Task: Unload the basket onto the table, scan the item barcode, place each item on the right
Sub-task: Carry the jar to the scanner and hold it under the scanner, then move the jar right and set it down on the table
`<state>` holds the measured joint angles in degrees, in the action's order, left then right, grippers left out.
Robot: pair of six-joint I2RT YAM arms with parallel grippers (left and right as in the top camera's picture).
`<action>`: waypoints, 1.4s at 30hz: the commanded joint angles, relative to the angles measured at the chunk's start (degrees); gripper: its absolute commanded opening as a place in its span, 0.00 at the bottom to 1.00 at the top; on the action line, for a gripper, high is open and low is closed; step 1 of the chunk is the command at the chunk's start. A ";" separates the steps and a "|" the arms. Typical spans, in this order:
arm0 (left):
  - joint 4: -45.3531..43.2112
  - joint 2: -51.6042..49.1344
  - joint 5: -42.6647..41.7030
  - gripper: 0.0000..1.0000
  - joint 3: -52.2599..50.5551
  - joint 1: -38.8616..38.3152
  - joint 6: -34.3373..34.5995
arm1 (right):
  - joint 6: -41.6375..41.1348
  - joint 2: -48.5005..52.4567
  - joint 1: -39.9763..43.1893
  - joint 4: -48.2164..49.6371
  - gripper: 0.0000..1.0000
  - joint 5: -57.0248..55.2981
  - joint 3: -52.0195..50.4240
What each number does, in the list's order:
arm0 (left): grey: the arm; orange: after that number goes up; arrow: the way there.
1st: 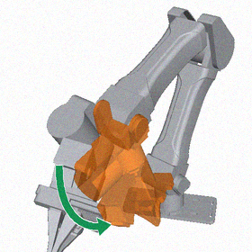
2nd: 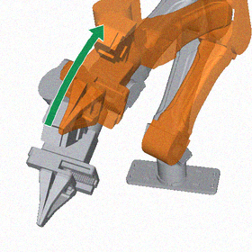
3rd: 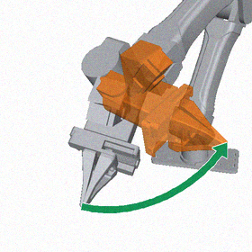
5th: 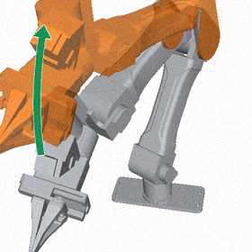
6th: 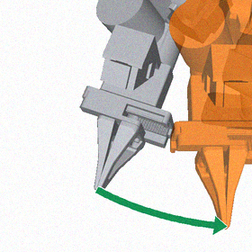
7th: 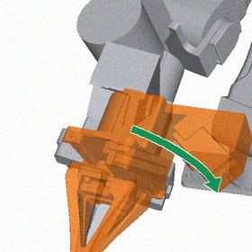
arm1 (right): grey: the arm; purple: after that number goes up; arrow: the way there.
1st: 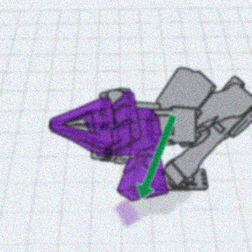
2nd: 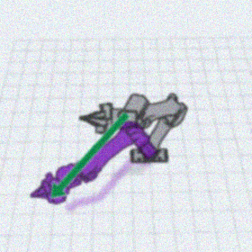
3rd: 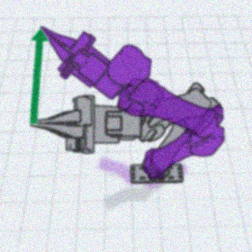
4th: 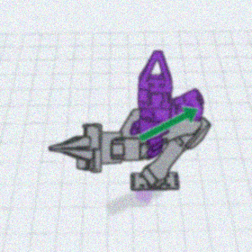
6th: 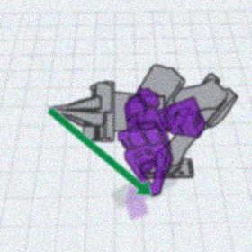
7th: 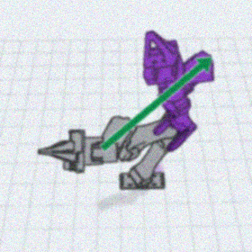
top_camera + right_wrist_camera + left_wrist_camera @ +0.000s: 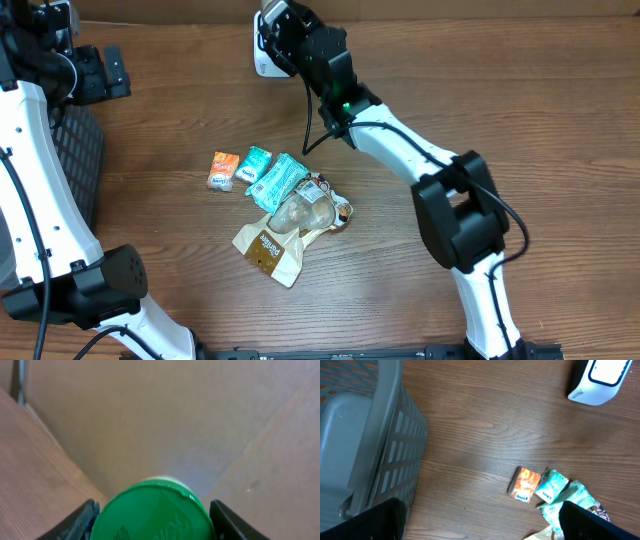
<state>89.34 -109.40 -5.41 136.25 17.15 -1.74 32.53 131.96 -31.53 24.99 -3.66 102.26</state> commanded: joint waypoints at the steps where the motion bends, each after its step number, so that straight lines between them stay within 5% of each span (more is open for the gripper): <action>1: -0.02 0.96 -0.39 1.00 1.14 0.02 -1.07 | 7.50 1.84 0.39 4.57 0.20 -0.33 1.22; 15: -0.02 0.96 -0.39 0.99 1.14 0.02 -1.05 | 25.07 4.79 2.80 6.91 0.18 7.72 1.22; 29: -0.02 0.96 -0.39 1.00 1.14 0.02 -1.05 | 29.51 7.78 3.76 8.48 0.19 11.26 2.19; 37: -0.02 0.96 -0.39 1.00 1.14 0.02 -1.05 | 26.73 7.63 1.97 13.57 0.19 7.21 2.43; 42: -0.02 0.96 -0.42 1.00 1.14 0.02 -1.05 | 15.54 3.52 0.83 13.11 0.20 2.29 2.40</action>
<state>89.34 -109.40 -5.39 136.25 17.15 -1.74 56.34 140.33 -29.71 37.98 3.01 102.74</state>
